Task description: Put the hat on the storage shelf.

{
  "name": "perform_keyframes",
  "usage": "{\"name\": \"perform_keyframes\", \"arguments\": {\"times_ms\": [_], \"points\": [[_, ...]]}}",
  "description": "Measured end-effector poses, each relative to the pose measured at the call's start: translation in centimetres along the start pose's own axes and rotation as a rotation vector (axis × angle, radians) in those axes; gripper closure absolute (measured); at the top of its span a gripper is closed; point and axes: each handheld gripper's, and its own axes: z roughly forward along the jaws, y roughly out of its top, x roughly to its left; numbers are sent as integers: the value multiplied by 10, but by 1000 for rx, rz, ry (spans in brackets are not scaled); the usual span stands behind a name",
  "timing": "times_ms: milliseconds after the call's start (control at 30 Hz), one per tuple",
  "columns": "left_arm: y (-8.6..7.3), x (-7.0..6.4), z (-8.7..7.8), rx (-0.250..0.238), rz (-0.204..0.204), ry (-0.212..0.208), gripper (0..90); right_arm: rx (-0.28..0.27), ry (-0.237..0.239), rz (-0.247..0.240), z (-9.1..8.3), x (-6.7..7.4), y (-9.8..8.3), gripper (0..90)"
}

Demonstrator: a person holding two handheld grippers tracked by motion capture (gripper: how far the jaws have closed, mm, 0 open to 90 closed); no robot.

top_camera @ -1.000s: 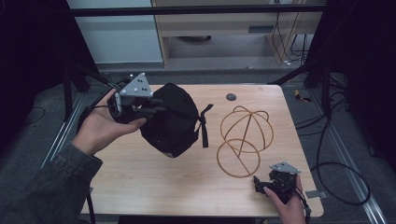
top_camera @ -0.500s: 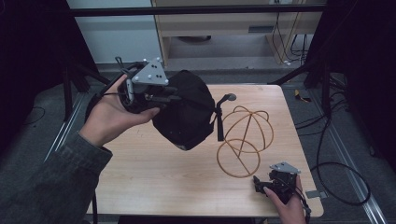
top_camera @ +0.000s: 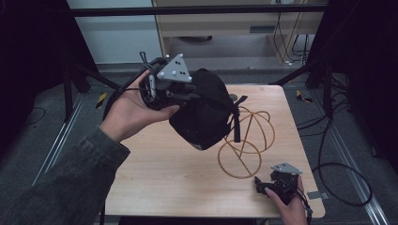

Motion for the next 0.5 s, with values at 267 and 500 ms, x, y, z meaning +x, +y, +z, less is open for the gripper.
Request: {"name": "perform_keyframes", "arguments": {"times_ms": [267,500], "points": [[18,-9,9,-14,23,-20,742,0,0,1,0,0,0,4],[29,-13,10,-17,38,-22,742,-1,0,0,0,0,0,4]]}}
